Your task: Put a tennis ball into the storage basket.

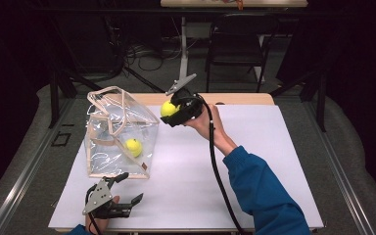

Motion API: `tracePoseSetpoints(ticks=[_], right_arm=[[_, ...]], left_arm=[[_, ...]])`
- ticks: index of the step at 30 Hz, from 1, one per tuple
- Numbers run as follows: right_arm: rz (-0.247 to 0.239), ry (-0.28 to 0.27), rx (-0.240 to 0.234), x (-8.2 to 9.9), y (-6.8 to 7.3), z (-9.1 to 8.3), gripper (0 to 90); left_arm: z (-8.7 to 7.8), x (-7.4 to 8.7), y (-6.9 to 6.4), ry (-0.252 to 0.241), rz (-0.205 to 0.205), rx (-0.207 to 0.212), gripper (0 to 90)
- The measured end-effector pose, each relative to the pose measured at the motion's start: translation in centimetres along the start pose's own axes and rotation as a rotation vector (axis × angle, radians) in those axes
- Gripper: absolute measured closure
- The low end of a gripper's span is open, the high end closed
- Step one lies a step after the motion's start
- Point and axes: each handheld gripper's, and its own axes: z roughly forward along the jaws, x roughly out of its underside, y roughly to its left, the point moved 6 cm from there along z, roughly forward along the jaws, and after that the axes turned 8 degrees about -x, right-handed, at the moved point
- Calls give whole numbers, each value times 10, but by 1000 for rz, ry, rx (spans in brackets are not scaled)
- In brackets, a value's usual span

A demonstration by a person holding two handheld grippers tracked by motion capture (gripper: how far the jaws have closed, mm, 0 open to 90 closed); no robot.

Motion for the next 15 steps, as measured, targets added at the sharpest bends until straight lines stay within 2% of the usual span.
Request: tracePoseSetpoints(ticks=[15], right_arm=[[-9, 8, -5, -9, -1, 1, 265]], left_arm=[[0, 0, 0, -1, -3, -1, 158]])
